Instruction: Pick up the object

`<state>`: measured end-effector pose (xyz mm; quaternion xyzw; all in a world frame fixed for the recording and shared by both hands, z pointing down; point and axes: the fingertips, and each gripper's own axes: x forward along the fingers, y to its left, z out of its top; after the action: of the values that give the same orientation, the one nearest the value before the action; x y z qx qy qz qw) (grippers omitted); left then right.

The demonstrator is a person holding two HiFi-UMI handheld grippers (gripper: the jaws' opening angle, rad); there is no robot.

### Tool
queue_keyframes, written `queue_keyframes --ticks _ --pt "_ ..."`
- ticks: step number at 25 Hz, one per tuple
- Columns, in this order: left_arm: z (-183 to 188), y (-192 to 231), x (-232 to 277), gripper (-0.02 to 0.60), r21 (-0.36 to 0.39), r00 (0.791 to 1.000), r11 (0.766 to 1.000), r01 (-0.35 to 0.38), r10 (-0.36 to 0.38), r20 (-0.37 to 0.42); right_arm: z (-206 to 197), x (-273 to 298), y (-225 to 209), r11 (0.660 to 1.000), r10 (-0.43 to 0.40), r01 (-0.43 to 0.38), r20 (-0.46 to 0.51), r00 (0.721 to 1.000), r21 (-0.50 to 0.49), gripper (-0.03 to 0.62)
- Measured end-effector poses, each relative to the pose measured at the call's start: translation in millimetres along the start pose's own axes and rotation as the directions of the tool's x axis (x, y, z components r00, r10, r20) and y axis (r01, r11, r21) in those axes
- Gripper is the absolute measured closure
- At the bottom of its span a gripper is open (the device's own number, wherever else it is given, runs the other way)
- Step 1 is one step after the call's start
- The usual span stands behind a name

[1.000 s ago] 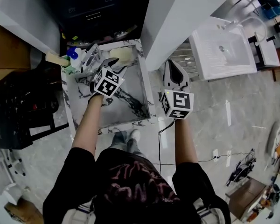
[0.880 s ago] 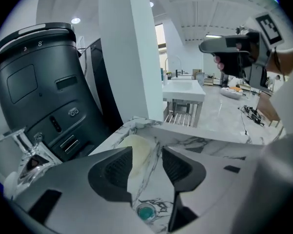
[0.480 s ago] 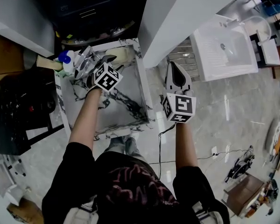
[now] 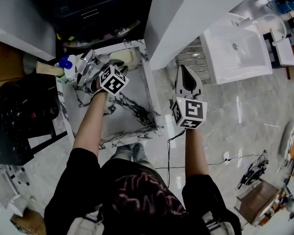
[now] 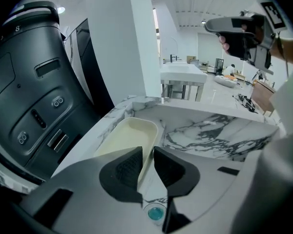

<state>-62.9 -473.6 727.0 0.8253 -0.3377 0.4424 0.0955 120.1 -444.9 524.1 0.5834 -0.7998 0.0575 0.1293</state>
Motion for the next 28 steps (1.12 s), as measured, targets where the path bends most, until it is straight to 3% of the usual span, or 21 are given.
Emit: queue_keyframes --ticks 13,24,28 --pt "19.7 -9.0 -12.0 0.537 0.007 0.998 1.000 0.022 -0.022 0.054 5.0 0.1 5.5 1.000 0.012 -0.012 0.005 1.000 0.009 0.579" --pt "47.0 -12.2 -60.9 0.545 -0.120 0.983 0.993 -0.012 0.034 0.180 24.2 -18.6 9.6 1.000 0.017 -0.018 0.051 0.999 0.026 0.579" --pt "61.5 -16.4 -89.2 0.551 -0.166 0.965 0.986 -0.026 0.068 0.252 35.4 -30.5 10.7 0.999 0.019 -0.022 0.076 0.997 0.027 0.579"
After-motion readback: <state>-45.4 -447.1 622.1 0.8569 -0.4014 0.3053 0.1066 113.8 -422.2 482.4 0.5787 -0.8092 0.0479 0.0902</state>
